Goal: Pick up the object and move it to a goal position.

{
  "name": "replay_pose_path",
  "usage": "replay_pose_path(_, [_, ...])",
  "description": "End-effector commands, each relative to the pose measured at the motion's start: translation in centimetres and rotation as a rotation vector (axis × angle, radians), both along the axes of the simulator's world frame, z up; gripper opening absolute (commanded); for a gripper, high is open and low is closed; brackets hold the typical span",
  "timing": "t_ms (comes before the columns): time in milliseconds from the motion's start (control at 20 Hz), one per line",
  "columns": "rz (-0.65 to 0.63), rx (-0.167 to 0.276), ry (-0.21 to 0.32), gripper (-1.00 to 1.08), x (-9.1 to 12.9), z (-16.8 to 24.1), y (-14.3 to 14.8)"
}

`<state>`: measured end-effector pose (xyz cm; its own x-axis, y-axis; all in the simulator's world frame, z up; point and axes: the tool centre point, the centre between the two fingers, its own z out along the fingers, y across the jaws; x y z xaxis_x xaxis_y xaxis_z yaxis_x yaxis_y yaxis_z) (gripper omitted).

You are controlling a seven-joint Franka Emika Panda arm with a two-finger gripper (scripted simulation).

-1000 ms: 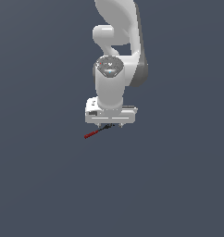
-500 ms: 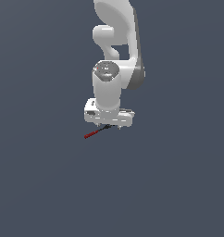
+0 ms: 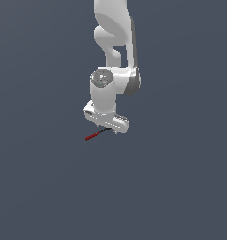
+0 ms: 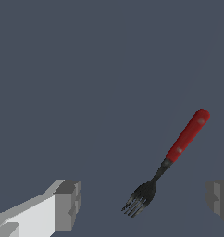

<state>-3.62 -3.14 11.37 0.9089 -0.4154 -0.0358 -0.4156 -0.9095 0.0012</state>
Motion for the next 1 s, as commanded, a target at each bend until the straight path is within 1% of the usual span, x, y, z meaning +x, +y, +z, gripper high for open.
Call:
replay_pose_path(0, [-0.088, -0.001, -0.003, 1.0, -0.6, -0.9, -0.5])
replay_pose_path(500, [-0.416, -0.012, -0.017, 1.0, -3.1, -4.1, -2.7])
replay_pose_path(750, [-0.528, -0.018, -0.023, 1.0, -4.0, -5.0, -3.5])
replay_pose_path(950, [-0.585, -0.021, -0.026, 1.0, -4.5, -5.5, -4.0])
